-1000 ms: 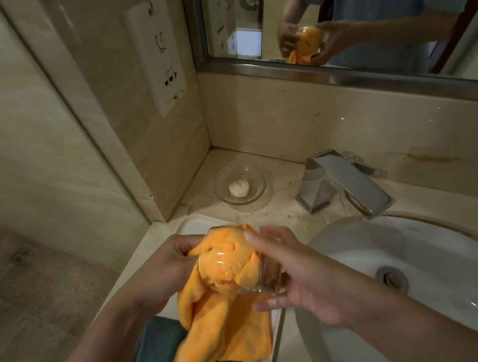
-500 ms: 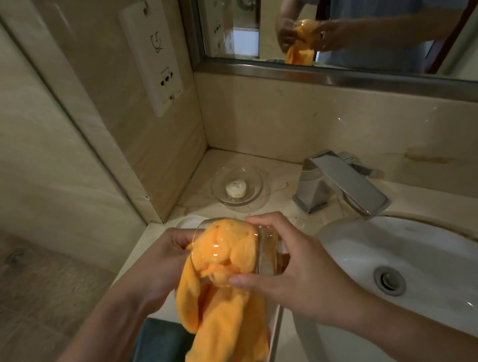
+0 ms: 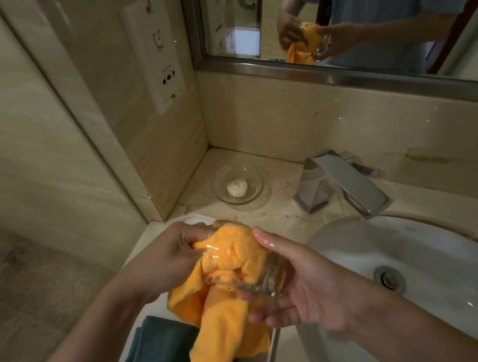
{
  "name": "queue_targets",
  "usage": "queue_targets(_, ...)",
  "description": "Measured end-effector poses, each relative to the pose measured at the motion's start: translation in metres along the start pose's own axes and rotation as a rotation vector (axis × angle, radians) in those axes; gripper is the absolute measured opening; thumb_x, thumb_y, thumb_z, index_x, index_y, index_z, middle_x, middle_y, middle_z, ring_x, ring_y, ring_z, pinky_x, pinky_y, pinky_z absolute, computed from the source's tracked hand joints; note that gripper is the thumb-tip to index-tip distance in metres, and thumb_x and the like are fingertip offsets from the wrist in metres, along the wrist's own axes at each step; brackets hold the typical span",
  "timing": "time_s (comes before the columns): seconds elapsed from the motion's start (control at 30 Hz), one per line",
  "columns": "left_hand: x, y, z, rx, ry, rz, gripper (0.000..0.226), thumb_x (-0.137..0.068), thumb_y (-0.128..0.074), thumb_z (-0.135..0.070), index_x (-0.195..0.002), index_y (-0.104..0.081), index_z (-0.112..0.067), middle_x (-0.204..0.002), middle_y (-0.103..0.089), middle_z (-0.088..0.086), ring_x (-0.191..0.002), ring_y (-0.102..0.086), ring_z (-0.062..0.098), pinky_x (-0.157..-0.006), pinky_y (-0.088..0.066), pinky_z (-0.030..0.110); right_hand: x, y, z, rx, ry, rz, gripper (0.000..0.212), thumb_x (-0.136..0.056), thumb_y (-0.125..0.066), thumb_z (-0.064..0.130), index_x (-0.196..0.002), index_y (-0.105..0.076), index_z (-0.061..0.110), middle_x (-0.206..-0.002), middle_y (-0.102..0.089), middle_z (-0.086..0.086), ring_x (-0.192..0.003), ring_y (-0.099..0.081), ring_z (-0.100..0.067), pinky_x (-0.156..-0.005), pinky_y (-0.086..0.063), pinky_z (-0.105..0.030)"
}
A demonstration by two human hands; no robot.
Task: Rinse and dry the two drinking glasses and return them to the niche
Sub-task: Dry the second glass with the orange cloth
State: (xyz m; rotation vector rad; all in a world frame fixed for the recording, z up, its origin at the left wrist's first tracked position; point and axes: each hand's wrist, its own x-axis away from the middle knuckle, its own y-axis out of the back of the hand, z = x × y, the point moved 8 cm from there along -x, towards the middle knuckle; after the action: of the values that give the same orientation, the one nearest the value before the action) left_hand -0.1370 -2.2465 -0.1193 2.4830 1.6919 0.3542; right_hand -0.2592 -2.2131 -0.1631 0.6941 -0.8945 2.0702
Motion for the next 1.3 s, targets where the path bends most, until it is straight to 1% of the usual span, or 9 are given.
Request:
queue_targets(0.13,0.003,0.01,0.009,-0.011,0.065,-0.031,0.041,-0.067,-0.065,-0.051,-0.071,-0.072,-0.01,-0.074,-0.065,0.022,-0.065,-0.062,0.022,-0.062,-0.051,0.033,0.006,0.008,0.021,0.289,0.269,-0.109,0.073,-0.061,-0.056,0.065,-0.127,-0.033,0.044,-0.123,-0.055,0.002,-0.102,-0.063,-0.017,-0.082,-0.054,-0.028)
queue_targets(0.27,0.004,0.009,0.014,0.058,0.143,-0.038,0.057,-0.063,-0.069,-0.059,-0.081,-0.073,-0.005,-0.082,-0.071,0.02,-0.072,-0.067,0.026,-0.066,-0.056,0.032,0.015,0.007,0.04,0.624,0.533,-0.168,0.082,-0.056,-0.082,0.049,-0.109,-0.024,0.071,-0.128,-0.039,0.018,-0.116,-0.049,-0.006,-0.098,-0.046,-0.027)
queue_targets(0.33,0.002,0.006,0.014,0.08,0.161,-0.05,0.048,-0.071,-0.068,-0.047,-0.082,-0.071,0.0,-0.082,-0.071,0.019,-0.072,-0.066,0.025,-0.066,-0.056,0.031,0.021,0.004,0.046,0.909,0.667,-0.26,0.085,-0.062,-0.083,0.038,-0.114,-0.022,0.068,-0.123,-0.027,0.027,-0.117,-0.04,0.002,-0.096,-0.04,-0.015)
queue_targets(0.47,-0.002,0.0,0.014,0.059,0.197,-0.068,0.022,-0.082,-0.064,-0.022,-0.074,-0.072,-0.003,-0.071,-0.069,0.013,-0.065,-0.062,0.018,-0.065,-0.053,0.028,0.03,-0.004,0.053,1.247,0.885,-0.388,0.088,-0.068,-0.066,0.058,-0.14,-0.015,0.046,-0.124,-0.027,0.02,-0.113,-0.038,0.001,-0.089,-0.037,-0.011)
queue_targets(0.57,-0.002,-0.003,0.008,0.045,0.175,-0.059,0.017,-0.075,-0.065,-0.021,-0.069,-0.072,-0.007,-0.067,-0.067,0.01,-0.062,-0.061,0.017,-0.062,-0.053,0.026,0.031,0.002,0.054,1.143,0.81,-0.387,0.096,-0.067,-0.071,0.058,-0.144,-0.017,0.043,-0.118,-0.031,0.023,-0.111,-0.038,0.007,-0.089,-0.035,-0.004)
queue_targets(0.7,-0.002,-0.006,0.002,0.077,0.119,-0.046,0.023,-0.064,-0.069,-0.029,-0.069,-0.073,-0.007,-0.069,-0.068,0.017,-0.064,-0.061,0.022,-0.059,-0.054,0.029,0.024,0.007,0.054,0.787,0.644,-0.272,0.088,-0.055,-0.076,0.051,-0.136,-0.042,0.038,-0.123,-0.054,0.015,-0.114,-0.052,-0.002,-0.098,-0.046,-0.028)
queue_targets(0.87,-0.001,-0.007,-0.001,0.128,0.064,-0.072,0.025,-0.062,-0.071,-0.03,-0.074,-0.076,-0.009,-0.077,-0.072,0.02,-0.069,-0.066,0.027,-0.063,-0.056,0.032,0.011,0.006,0.037,0.303,0.268,-0.042,0.053,-0.059,-0.075,0.034,-0.109,-0.066,0.02,-0.087,-0.072,0.001,-0.074,-0.068,-0.015,-0.056,-0.051,-0.027)
queue_targets(1.03,-0.001,-0.007,-0.009,0.102,0.026,-0.053,0.025,-0.063,-0.067,-0.033,-0.068,-0.074,-0.01,-0.071,-0.067,0.018,-0.064,-0.062,0.022,-0.06,-0.051,0.029,0.01,-0.004,0.016,0.045,-0.044,0.145,0.061,-0.059,-0.065,0.047,-0.1,-0.061,0.002,-0.072,-0.068,-0.011,-0.058,-0.066,-0.021,-0.046,-0.05,-0.023)
queue_targets(1.3,-0.001,-0.004,-0.005,0.123,0.082,-0.047,0.032,-0.062,-0.067,-0.034,-0.069,-0.071,-0.004,-0.067,-0.067,0.021,-0.061,-0.062,0.023,-0.058,-0.052,0.025,0.018,0.003,0.027,0.106,0.125,0.034,0.065,-0.063,-0.063,0.052,-0.12,-0.051,0.024,-0.108,-0.065,-0.009,-0.08,-0.067,-0.023,-0.054,-0.058,-0.032)
